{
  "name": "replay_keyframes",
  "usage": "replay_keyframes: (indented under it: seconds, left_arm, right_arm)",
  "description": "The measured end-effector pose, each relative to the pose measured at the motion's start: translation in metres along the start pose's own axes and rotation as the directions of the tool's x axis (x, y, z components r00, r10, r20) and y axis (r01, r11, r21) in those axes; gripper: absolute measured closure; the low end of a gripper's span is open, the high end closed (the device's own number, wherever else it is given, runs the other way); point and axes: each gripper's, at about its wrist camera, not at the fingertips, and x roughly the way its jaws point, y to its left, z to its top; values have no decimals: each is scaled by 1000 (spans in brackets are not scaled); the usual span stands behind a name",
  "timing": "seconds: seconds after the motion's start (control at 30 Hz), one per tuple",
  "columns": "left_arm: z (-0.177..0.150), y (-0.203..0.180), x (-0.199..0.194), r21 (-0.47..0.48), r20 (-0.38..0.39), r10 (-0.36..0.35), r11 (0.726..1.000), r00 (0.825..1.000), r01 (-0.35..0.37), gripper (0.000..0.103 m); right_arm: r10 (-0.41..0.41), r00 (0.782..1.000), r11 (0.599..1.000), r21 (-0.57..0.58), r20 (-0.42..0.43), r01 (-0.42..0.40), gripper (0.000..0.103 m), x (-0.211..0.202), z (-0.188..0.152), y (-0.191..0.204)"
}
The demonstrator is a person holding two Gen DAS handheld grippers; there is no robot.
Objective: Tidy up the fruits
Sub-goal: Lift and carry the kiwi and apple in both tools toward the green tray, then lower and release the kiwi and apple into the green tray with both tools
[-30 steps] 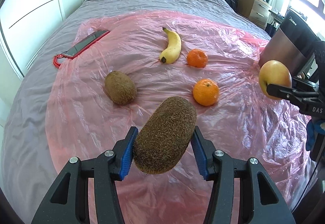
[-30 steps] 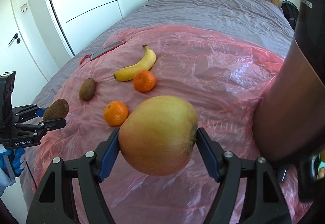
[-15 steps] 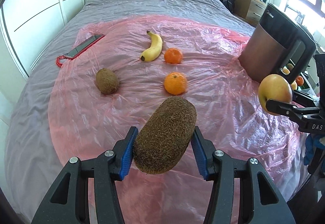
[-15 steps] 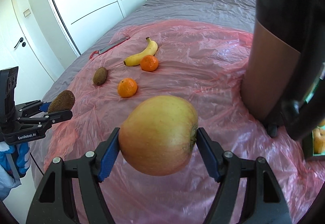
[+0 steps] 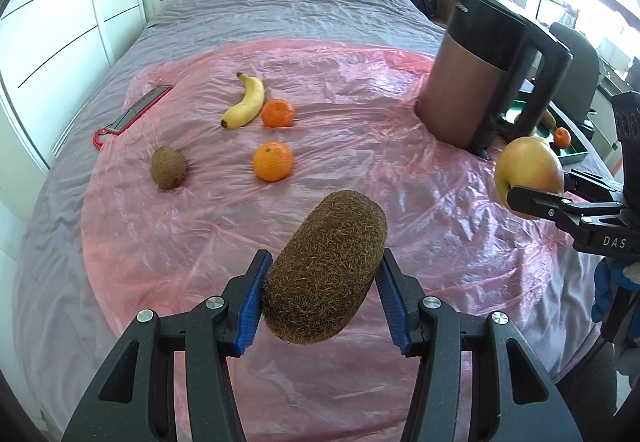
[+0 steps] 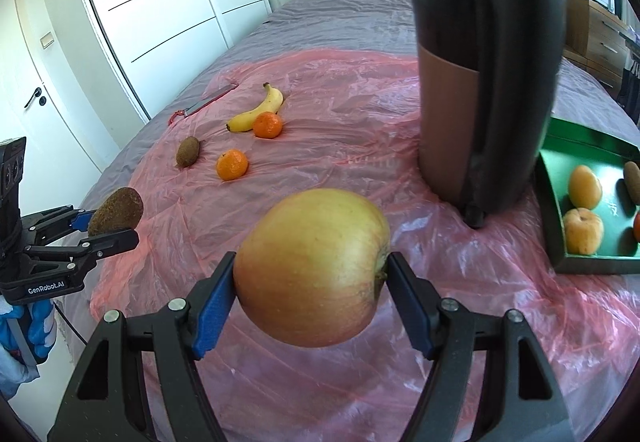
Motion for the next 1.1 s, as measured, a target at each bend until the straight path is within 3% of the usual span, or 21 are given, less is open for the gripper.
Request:
replay_keyframes:
  seconds: [0.6, 0.8, 1.1]
  left_arm:
    - [21, -109, -11, 157, -9, -56, 986, 998, 57, 56]
    - [34, -161, -5, 232, -25, -119, 965, 993, 122, 56]
    - [63, -252, 20, 331, -61, -234, 913, 970, 240, 56]
  right_arm:
    - [-69, 994, 991, 118, 81, 59, 0, -63, -30, -77]
    - [-118, 986, 980, 176, 114, 96, 0, -85, -38, -117]
    - [-228, 962, 954, 233, 148, 191, 0, -108, -28, -190]
